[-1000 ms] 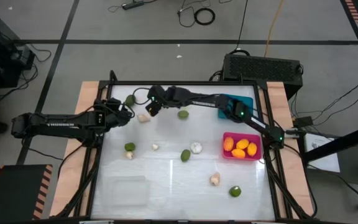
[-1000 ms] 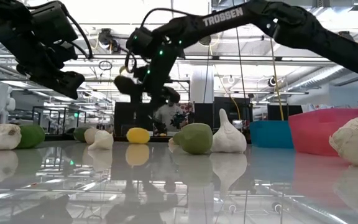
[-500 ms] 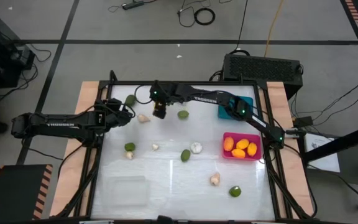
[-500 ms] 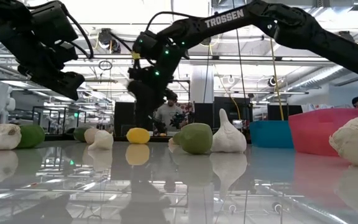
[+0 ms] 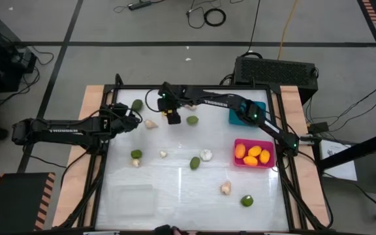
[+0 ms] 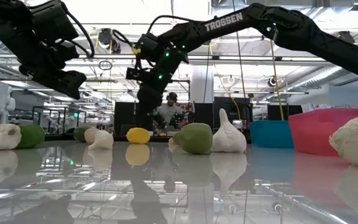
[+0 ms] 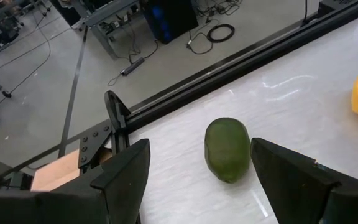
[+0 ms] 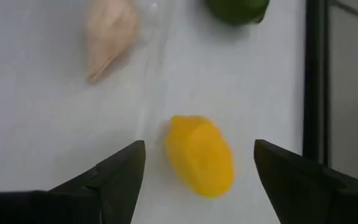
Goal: Sort produce into baskets
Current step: Put the yellow lemon into the pink bin
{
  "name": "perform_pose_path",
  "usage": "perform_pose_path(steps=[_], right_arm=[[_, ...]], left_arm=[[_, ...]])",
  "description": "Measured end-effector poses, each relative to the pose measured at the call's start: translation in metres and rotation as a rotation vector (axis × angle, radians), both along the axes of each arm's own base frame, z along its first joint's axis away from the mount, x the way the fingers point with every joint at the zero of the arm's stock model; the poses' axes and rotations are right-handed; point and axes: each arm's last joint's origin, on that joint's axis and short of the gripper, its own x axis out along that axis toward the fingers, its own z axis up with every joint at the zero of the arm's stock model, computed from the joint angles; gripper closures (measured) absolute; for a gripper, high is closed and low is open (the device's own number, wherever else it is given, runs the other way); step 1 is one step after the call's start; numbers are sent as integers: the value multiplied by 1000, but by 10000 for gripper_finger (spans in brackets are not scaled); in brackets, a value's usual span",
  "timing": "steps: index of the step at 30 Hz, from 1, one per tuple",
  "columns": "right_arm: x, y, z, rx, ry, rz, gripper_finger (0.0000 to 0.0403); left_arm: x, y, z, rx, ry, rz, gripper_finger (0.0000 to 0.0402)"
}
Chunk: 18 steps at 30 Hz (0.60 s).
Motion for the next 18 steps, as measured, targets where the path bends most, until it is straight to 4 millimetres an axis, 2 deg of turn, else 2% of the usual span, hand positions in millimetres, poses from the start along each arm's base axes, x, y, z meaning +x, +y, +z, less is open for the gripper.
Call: perform_pose_path(steps=[4, 7, 13, 18], right_arm=[[6, -6, -16, 10, -29, 20, 110], [6, -6, -29, -27, 35, 20, 110], [7, -6, -26, -28, 22, -2, 110], [0, -15, -28, 11, 47, -60, 110]], left_arm=[[0, 0, 0, 0, -1, 0, 116], [1, 0, 1, -5, 3, -18, 116], [3, 1, 2, -1, -7, -30, 116], [5, 1, 3, 1, -20, -36, 116]])
